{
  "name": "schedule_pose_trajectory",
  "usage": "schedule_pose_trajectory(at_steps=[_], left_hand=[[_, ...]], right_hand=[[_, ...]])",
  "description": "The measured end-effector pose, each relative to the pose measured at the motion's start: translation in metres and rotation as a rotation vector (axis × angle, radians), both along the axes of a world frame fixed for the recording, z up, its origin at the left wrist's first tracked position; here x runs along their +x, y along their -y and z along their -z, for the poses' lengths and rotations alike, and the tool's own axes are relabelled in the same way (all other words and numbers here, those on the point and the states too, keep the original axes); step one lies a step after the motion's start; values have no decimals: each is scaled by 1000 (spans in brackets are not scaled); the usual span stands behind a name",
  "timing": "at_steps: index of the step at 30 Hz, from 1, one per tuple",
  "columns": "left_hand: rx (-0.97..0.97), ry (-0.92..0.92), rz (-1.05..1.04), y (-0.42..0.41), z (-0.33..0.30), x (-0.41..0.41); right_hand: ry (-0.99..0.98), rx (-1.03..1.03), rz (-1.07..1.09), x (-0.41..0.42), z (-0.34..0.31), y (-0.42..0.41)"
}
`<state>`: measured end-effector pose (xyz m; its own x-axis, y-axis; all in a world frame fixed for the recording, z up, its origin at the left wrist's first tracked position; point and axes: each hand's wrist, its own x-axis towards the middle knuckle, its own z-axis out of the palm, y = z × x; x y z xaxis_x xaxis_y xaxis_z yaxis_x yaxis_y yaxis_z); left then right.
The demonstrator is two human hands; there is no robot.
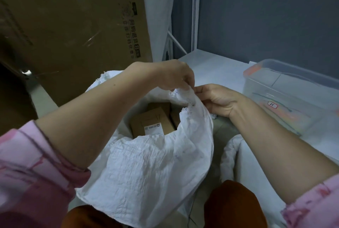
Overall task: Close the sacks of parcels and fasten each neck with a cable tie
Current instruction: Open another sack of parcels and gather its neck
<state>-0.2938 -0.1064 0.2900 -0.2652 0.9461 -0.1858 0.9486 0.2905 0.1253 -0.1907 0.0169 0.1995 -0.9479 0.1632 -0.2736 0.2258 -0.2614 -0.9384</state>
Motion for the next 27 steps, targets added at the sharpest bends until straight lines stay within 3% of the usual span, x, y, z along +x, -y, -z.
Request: schedule_pose_trajectory(at_steps=[5, 8, 10, 13, 15, 17, 22, 27], left_hand=[[-25, -172, -16, -13, 11, 3], [-113, -404, -50, -17, 16, -1], [-140, -442, -76, -22, 14, -2], [-191, -399, -88, -33, 11, 1], [-201, -358, -82, -37, 11, 4], [-140, -327, -80, -36, 12, 3], [-5, -126, 27, -21, 6, -3], [89, -156, 70, -21, 11, 6]], right_hand=[[15, -13, 90, 7, -3, 3], [96, 508, 247, 10, -22, 12], [98, 803, 258, 9, -34, 20], [104, 1037, 190, 7, -40, 33], [115, 1074, 198, 4, -37, 31], [103, 908, 206, 3, -34, 23], [53, 112, 117, 6, -4, -6], [-51, -169, 50, 12, 8, -8]])
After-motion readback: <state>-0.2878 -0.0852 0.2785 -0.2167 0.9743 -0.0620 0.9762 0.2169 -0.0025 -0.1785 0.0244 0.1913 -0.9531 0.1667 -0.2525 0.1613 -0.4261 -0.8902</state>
